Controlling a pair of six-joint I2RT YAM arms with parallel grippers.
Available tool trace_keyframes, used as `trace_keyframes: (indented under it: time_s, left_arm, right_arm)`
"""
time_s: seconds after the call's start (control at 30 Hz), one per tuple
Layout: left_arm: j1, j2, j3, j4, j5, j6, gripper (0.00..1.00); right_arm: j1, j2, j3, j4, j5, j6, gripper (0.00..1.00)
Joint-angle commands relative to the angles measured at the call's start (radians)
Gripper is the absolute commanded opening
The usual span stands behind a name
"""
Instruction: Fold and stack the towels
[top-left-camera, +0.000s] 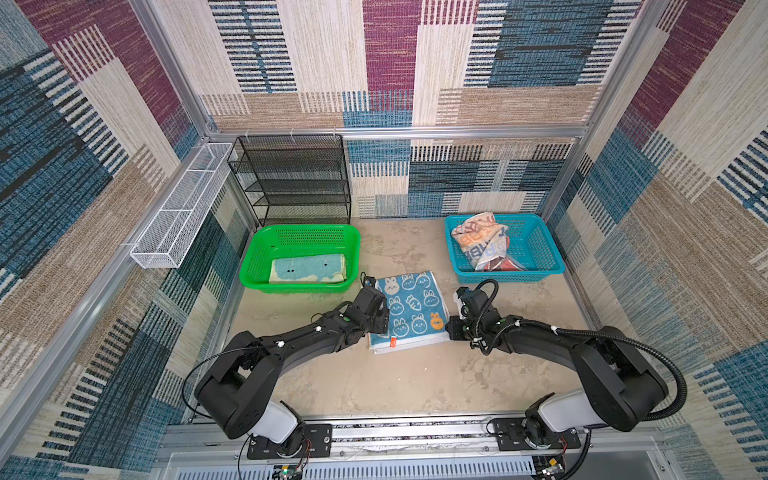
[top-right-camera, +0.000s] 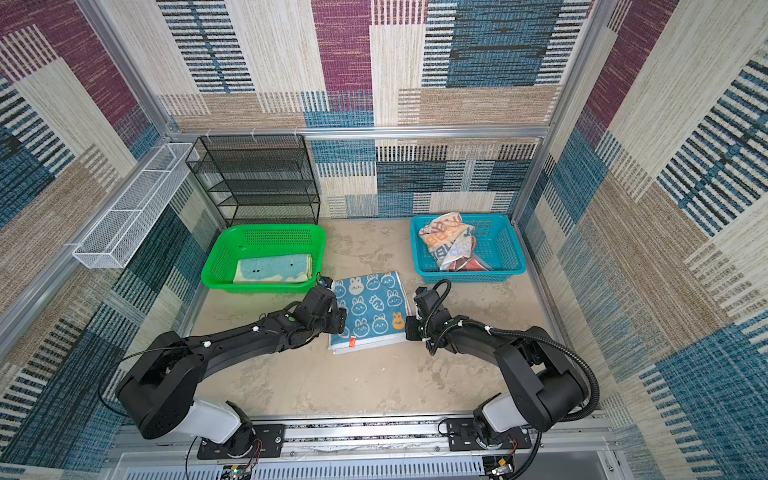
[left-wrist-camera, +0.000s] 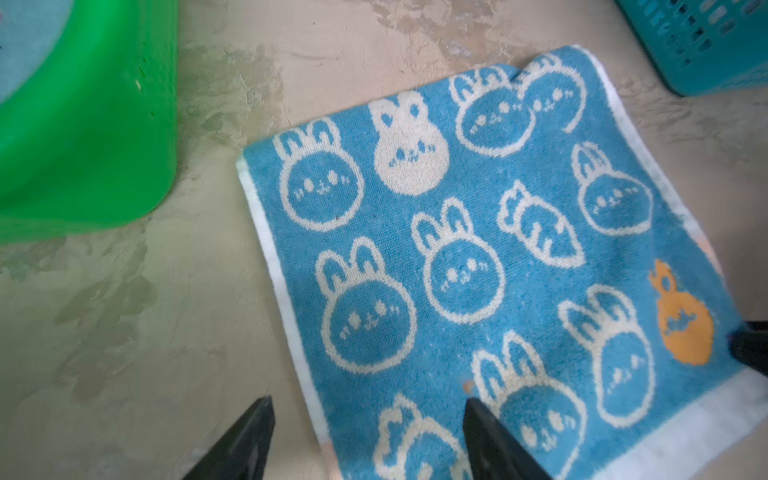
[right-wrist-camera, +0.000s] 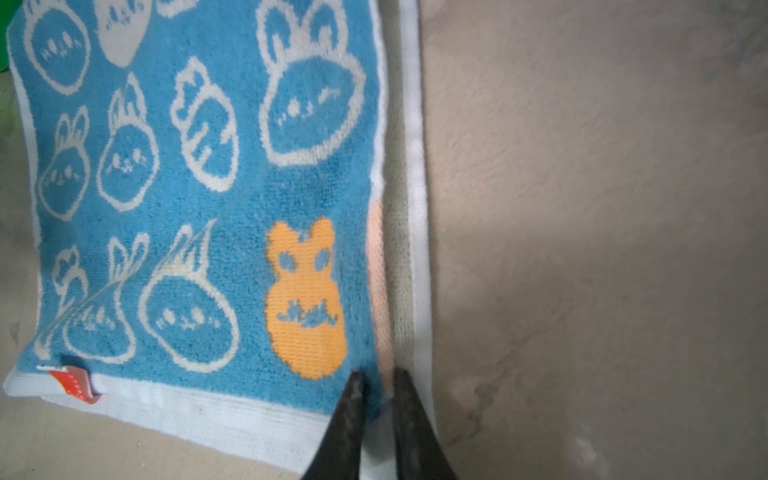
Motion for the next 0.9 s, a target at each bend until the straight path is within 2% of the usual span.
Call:
trace_keyframes:
  time_s: [0.0, 0.4, 0.63, 0.67, 0.73, 0.8, 0.87]
  left_arm:
    - [0.002, 0.031, 0.002, 0.044, 0.023, 0.015, 0.75]
    - [0.001, 0.112, 0.011, -0.002, -0.016, 0.011, 0.73]
    - [0.001, 0.072, 0.017, -0.023, -0.017, 0.033, 0.73]
    - [0.001, 0.062, 0.020, -0.026, -0.017, 0.039, 0.73]
    - [0.001, 0.039, 0.034, -0.030, -0.014, 0.056, 0.75]
    - [0.001, 0.030, 0.058, -0.027, -0.009, 0.073, 0.77]
    - [0.002, 0.038, 0.100, -0.035, -0.005, 0.090, 0.78]
  right_arm:
    - [0.002, -0.003, 0.011, -0.022, 0.013, 0.008, 0.01]
    - [0.003, -0.143, 0.001, -0.204, 0.071, 0.014, 0.00]
    - [0.002, -0.214, -0.091, -0.258, 0.048, 0.105, 0.00]
    - [0.002, -0.231, -0.094, -0.272, 0.051, 0.113, 0.02]
    - [0.002, -0.284, -0.087, -0.296, 0.063, 0.118, 0.33]
    - [0.003, -0.328, -0.065, -0.298, 0.090, 0.103, 0.50]
    - [0.002, -0.348, -0.028, -0.287, 0.128, 0.083, 0.57]
